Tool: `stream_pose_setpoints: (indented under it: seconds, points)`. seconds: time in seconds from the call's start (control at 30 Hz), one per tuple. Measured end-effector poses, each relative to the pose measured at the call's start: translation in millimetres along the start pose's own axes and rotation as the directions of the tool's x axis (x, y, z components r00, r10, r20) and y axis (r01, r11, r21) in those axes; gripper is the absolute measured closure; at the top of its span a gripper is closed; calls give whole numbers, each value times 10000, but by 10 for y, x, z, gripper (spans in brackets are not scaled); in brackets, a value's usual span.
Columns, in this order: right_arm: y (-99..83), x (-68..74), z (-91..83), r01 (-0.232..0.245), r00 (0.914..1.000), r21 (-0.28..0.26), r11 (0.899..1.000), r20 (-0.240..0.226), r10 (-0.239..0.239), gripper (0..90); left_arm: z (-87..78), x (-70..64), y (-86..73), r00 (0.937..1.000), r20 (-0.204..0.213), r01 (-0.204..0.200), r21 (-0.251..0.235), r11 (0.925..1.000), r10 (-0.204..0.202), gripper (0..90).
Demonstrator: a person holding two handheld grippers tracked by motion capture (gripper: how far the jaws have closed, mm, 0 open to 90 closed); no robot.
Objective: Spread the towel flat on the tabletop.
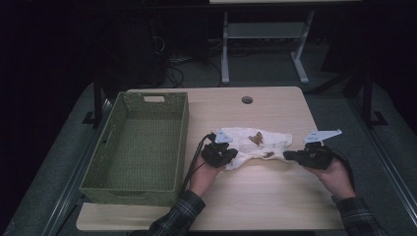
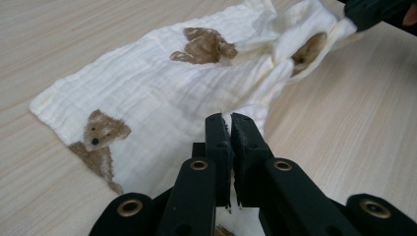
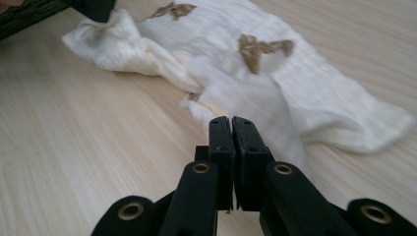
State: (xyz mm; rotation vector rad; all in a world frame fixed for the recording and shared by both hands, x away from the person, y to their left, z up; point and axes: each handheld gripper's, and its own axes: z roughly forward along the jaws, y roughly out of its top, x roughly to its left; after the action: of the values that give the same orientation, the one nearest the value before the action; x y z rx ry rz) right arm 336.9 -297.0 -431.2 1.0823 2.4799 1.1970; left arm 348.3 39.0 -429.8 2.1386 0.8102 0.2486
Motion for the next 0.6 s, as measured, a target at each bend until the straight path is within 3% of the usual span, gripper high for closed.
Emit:
stream_pose_setpoints:
  seconds: [0.2, 0.27, 0.47, 0.57, 0.6]
  points:
    - [-82, -205, -142, -552, 9971, -85, 9984, 515, 555, 868, 0, 34, -23, 9999, -150, 67, 47, 10000, -66, 860]
    - [-166, -343, -188, -854, 9916, 121, 9963, 990, 838, 868, 0, 44, -27, 9998, -172, 113, 49, 9999, -113, 860]
    - [-272, -546, -257, -1450, 9794, 285, 9890, 1464, 1394, 869, 14, 86, -46, 9992, -367, 179, 181, 9997, -172, 861]
    - [-287, -569, -272, -1535, 9797, 251, 9878, 1346, 1488, 867, 16, 92, -56, 9989, -387, 274, 149, 9995, -268, 861]
    - [-302, -550, -277, -1435, 9853, 289, 9892, 983, 1400, 859, 15, 88, -53, 9991, -396, 174, 214, 9996, -166, 861]
